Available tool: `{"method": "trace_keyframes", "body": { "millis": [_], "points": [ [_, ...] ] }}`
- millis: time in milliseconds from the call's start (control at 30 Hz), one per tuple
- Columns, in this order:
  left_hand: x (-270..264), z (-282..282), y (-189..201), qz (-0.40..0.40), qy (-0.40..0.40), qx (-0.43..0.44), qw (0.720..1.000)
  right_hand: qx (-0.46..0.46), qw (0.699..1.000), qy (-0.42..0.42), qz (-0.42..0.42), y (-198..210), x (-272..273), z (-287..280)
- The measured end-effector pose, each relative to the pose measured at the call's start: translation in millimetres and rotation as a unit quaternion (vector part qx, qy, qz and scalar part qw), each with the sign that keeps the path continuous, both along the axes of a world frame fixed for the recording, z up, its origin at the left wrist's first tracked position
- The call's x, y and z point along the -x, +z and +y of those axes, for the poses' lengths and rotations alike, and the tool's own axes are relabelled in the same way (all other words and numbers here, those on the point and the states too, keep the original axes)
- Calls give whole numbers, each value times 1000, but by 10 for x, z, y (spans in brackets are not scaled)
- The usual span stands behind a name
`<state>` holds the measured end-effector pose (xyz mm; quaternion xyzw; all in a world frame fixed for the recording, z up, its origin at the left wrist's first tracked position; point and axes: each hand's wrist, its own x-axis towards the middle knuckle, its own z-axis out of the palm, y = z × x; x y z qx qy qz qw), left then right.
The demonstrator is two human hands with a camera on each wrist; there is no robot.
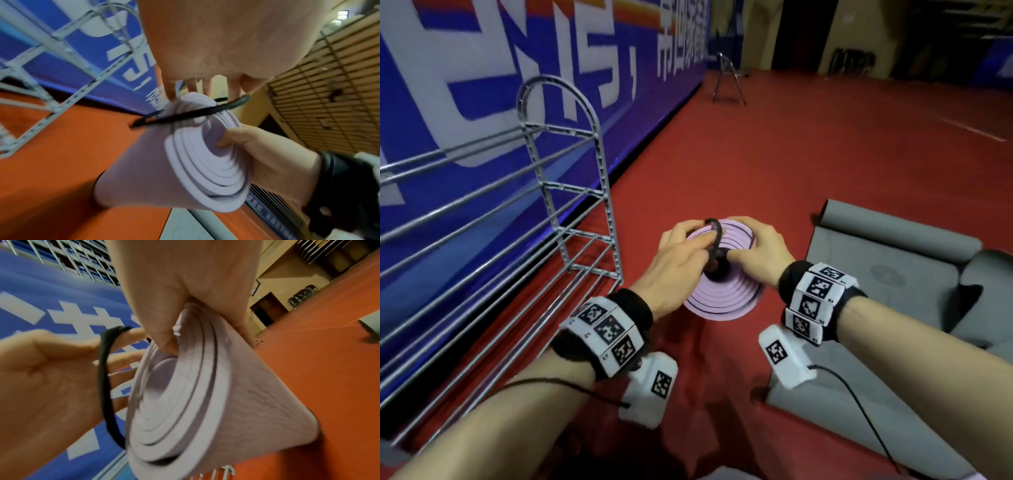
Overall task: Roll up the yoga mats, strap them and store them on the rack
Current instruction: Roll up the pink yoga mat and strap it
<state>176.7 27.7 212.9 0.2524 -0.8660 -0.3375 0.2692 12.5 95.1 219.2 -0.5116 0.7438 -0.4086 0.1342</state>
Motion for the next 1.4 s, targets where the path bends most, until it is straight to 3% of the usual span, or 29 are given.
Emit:
{"method": "trace_keyframes", "body": {
  "millis": [100, 200, 367, 467, 600, 700, 833, 1067, 1267, 1400],
  "points": [
    [88, 86, 192, -101, -37, 120, 987, 4, 1000, 7, -16, 64, -124, 44],
    [131, 94, 186, -197, -31, 143, 969, 27, 999, -12, -46, -11, -217, 126],
    [168, 67, 140, -199, -16, 119, 973, 16, 999, 0, -43, -46, -169, 219],
    [209, 51, 161, -216, -7, 132, 967, -13, 992, 26, -121, -47, -126, 249],
    [260, 7, 153, -211, -9, 196, 958, 38, 972, -50, -227, 14, -184, 257],
    [322, 11, 139, -204, -1, 244, 948, 52, 980, -88, -172, 53, -229, 295],
    [386, -10, 159, -194, 24, 236, 952, 75, 990, -114, -44, 15, -228, 290],
    [387, -121, 189, -266, -22, 248, 931, 75, 986, -145, 43, 27, -209, 300],
    [386, -476, 277, -263, 28, 154, 952, -83, 983, -141, -78, -18, -54, 312],
    [476, -514, 322, -273, 32, 131, 953, -79, 981, -147, -97, -106, -62, 257]
  ]
}}
